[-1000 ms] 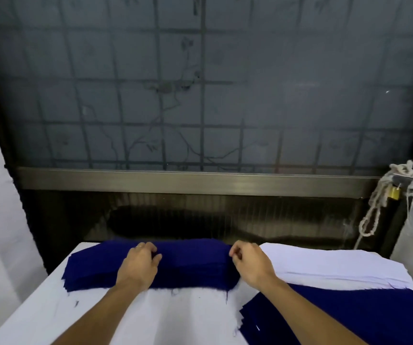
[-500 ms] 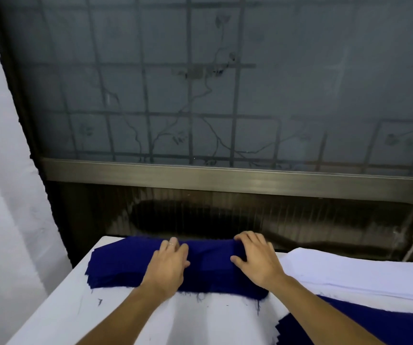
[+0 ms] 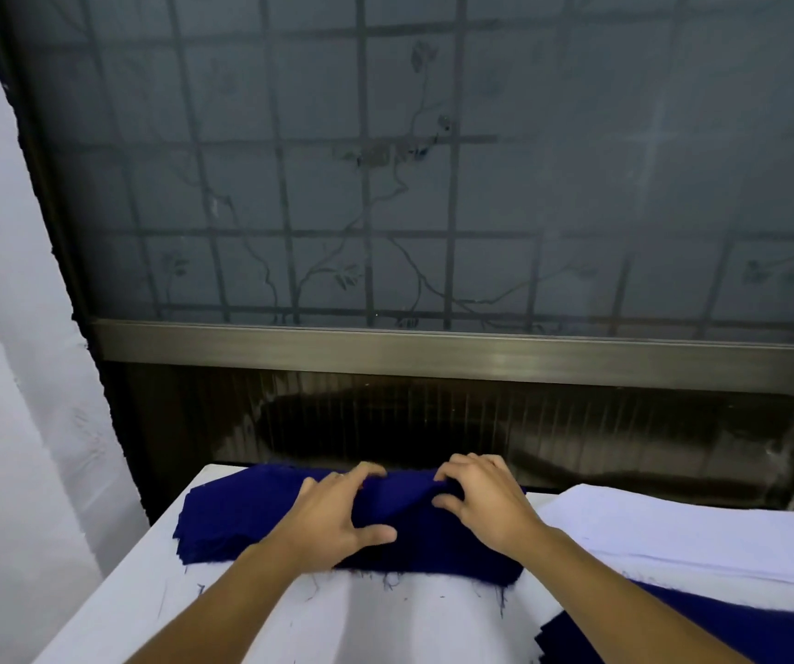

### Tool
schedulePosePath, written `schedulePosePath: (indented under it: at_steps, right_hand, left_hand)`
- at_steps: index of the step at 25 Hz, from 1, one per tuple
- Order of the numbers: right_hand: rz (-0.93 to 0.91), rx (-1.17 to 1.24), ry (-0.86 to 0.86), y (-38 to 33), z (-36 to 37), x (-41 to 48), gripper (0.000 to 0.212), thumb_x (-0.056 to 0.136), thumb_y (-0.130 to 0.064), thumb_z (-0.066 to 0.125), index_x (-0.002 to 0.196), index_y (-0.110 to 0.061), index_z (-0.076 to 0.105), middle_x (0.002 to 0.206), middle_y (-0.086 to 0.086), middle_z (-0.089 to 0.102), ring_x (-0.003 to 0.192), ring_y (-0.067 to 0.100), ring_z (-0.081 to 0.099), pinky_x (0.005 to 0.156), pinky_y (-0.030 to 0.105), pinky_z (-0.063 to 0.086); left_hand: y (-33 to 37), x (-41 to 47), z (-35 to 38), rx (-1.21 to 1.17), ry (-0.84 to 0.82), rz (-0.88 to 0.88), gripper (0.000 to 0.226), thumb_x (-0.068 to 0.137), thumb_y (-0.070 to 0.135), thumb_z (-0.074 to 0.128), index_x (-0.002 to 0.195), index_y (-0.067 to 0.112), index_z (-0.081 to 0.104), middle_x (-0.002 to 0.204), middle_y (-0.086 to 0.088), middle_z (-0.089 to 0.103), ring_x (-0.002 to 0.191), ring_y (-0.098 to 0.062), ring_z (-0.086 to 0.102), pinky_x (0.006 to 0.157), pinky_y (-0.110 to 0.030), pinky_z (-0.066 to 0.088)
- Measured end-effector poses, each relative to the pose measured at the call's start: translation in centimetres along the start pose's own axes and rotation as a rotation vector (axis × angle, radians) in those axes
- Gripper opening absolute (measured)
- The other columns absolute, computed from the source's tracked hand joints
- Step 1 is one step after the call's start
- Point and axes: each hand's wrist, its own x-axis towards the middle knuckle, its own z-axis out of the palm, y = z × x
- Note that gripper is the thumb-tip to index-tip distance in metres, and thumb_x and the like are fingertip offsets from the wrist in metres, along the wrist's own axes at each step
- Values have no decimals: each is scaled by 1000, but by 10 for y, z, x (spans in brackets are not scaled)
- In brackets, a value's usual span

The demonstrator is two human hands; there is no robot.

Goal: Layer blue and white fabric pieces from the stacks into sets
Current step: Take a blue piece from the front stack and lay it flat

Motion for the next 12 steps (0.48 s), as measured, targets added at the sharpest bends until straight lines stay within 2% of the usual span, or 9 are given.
schedulePosePath:
  at_steps: [2,3,6,8,12]
  right_hand:
    - [37,56,-3,4,-13,-8,21,98,-40,62,118,-34,65,110,-20,57,110,13,50,101,31,41]
    - [66,79,-5,7,-21,-11,20,97,-41,64,116,-34,66,109,-21,57,108,13,50,99,31,43]
    - [166,183,-12,20,-49,-24,12,92,-38,71,102,-32,68,101,-17,64,97,7,60,90,33,53]
    - [238,250,-23,31,-67,-34,9,90,-34,75,95,-30,70,94,-12,69,89,8,65,82,32,57]
    - [342,397,32,40,-101,-63,4,90,-25,76,90,-24,72,85,-4,75,76,8,72,66,22,56]
  left_hand:
    - [-3,2,-8,120,-13,-20,70,77,80,61,137,50,43,121,19,51,108,-12,39,93,-34,39]
    - [-6,1,-14,140,0,-18,64,78,78,61,133,46,50,118,19,53,109,-11,40,94,-34,39]
    - [-20,-10,-38,46,78,-16,29,84,66,66,102,43,63,102,23,64,100,-5,57,96,-33,47]
    - [-31,-21,-56,-63,134,-54,17,85,55,71,92,39,66,93,17,69,89,-3,65,85,-28,57]
    - [-34,-49,-85,-181,196,-114,14,87,47,71,98,38,70,95,11,73,85,-5,70,76,-24,60]
